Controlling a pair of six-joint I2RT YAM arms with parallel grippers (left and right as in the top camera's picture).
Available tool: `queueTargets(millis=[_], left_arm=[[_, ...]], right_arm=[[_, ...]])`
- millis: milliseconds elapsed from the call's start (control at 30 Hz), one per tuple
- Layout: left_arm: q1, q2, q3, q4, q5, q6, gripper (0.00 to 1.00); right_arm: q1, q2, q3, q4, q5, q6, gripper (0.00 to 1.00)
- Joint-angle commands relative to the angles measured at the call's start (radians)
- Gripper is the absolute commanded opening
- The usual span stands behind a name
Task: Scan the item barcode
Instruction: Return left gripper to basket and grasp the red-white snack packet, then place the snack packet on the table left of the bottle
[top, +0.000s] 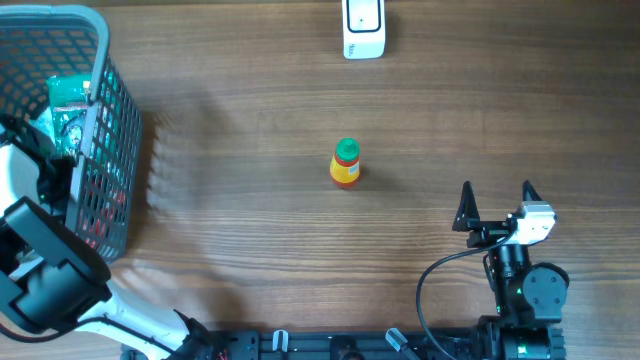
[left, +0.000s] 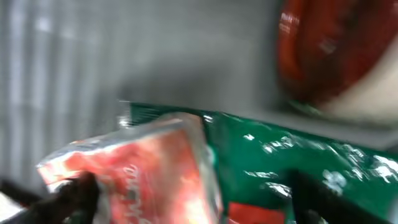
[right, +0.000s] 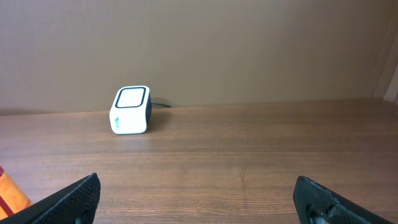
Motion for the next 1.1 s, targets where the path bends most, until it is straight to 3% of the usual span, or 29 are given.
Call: queueTargets(millis=[0,67,233,467,667,767,1067], left_arm=[[0.047,0.056,-0.013,-0.023,-0.009,-0.033,0.31],[0.061,0.051,-0.013,-0.034,-0.009,-0.033,0.14],[0.078,0.017,-0.013,-0.072,-0.008,-0.034,0.04],[0.078,-0.121,-0.013,-0.109,0.015,-0.033,0.04],[0.078,-0.362,-0.011,-0.111,0.060,-0.033,0.04],[0.078,-0.527,-0.011,-0.078,0.134,-0.033,0.04],[0.039,-0.885,-0.011,0.225,0.605,-0.093,0.04]], right_arm=[[0.005,-0.002,-0.001,0.002,-0.013,-0.009,1.00],[0.005,-0.002,-0.001,0.002,-0.013,-0.009,1.00],[0.005,-0.002,-0.001,0.002,-0.013,-0.008,1.00],[0.005,-0.002,0.000,0.002,-0.013,-0.009,1.00],[0.005,-0.002,0.000,0.002,-0.013,-0.008,1.00],[0.005,-0.002,0.000,0.002,-0.013,-0.009,1.00],[0.005,-0.002,-0.001,0.002,-0.013,-0.009,1.00]])
